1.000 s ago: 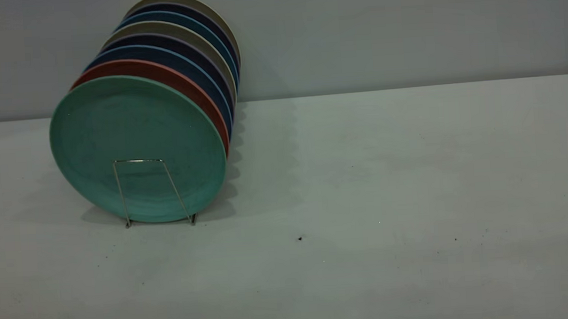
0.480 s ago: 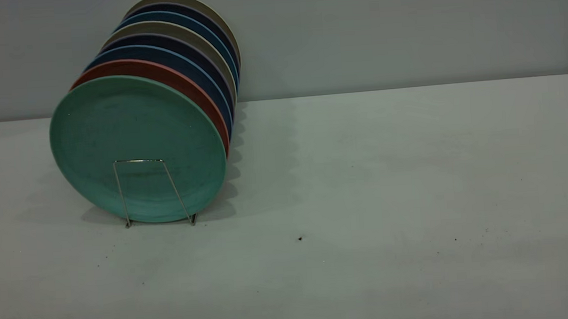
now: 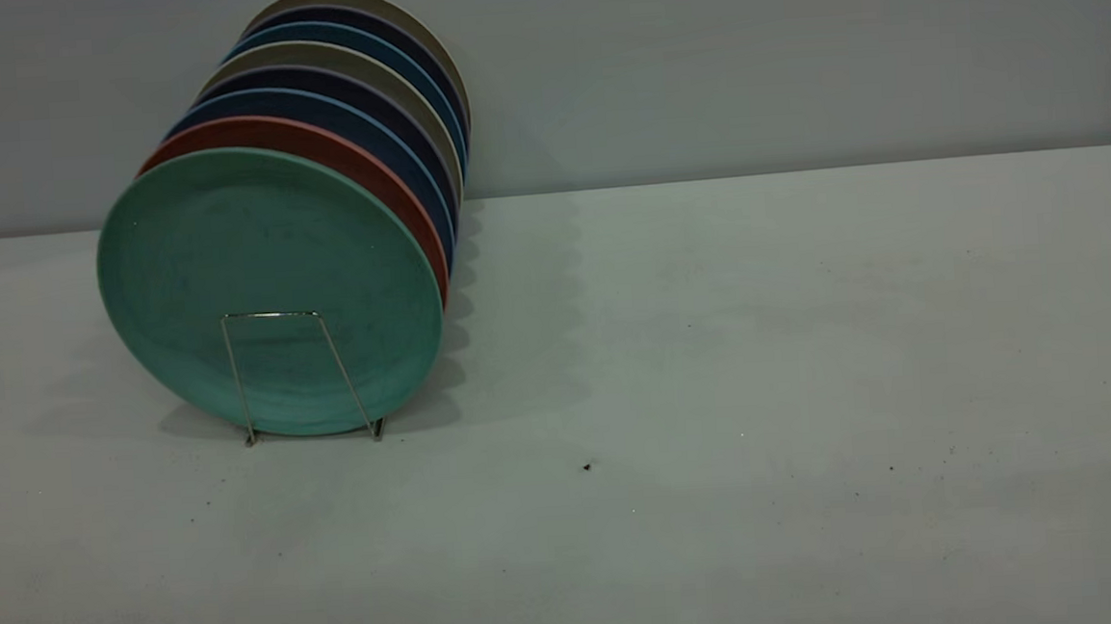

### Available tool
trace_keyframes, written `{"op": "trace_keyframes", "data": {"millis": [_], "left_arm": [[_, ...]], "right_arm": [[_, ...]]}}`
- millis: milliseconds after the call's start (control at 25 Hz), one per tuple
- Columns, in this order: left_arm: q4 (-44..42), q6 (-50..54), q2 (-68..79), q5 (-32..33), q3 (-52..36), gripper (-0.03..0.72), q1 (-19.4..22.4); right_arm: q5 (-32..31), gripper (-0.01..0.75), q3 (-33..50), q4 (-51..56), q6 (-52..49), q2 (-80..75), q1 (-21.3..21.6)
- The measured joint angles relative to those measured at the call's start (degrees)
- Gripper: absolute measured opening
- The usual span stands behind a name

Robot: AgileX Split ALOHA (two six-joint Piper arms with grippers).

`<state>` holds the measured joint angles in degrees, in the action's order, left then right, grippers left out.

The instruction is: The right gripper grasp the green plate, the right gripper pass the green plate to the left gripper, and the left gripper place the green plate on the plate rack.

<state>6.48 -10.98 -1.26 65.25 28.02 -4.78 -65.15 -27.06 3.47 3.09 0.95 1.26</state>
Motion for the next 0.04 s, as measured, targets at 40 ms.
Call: {"op": "trace_keyframes", "data": {"millis": [40], "left_arm": [[0.0, 0.0, 0.0, 0.0, 0.0, 0.451, 0.0]], "right_arm": [[0.0, 0.405, 0.0, 0.0, 0.0, 0.0, 0.0]]}}
